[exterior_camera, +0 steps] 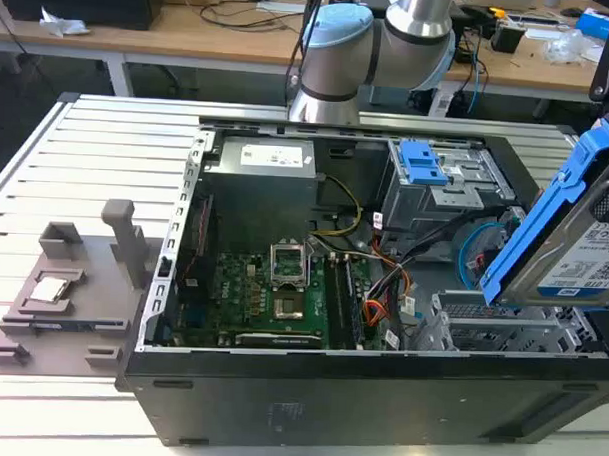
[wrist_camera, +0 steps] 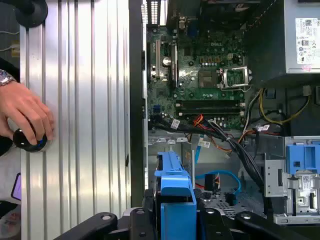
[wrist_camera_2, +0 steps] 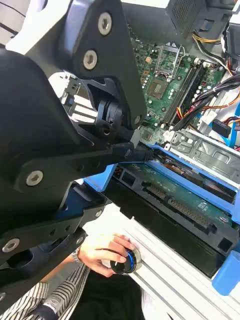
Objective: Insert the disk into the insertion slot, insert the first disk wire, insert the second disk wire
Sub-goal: 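Insert the disk into the insertion slot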
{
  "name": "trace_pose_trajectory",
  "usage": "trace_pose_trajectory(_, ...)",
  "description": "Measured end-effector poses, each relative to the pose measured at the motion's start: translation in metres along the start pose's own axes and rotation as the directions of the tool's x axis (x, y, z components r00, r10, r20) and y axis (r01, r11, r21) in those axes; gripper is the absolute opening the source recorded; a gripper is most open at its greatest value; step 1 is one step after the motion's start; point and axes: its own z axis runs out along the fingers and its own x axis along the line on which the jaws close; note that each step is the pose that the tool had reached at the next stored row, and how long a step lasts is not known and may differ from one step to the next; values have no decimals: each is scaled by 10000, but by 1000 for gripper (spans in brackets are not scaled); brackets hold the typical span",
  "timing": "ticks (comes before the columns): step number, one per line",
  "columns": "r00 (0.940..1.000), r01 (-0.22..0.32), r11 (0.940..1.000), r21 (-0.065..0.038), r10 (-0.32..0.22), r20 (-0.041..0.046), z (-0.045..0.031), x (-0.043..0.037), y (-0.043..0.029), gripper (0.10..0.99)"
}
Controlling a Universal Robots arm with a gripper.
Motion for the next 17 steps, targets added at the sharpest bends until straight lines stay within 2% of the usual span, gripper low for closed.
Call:
trace_pose_trajectory(5, 10000, 1, 10000, 0, -1, 1, 42, 1, 54, 365)
trace_pose_trajectory(10, 10000, 0, 10000, 0, 0, 0, 126, 1, 61, 365)
trace_pose_trajectory(17, 10000, 0, 10000, 0, 0, 1, 205, 1, 60, 365)
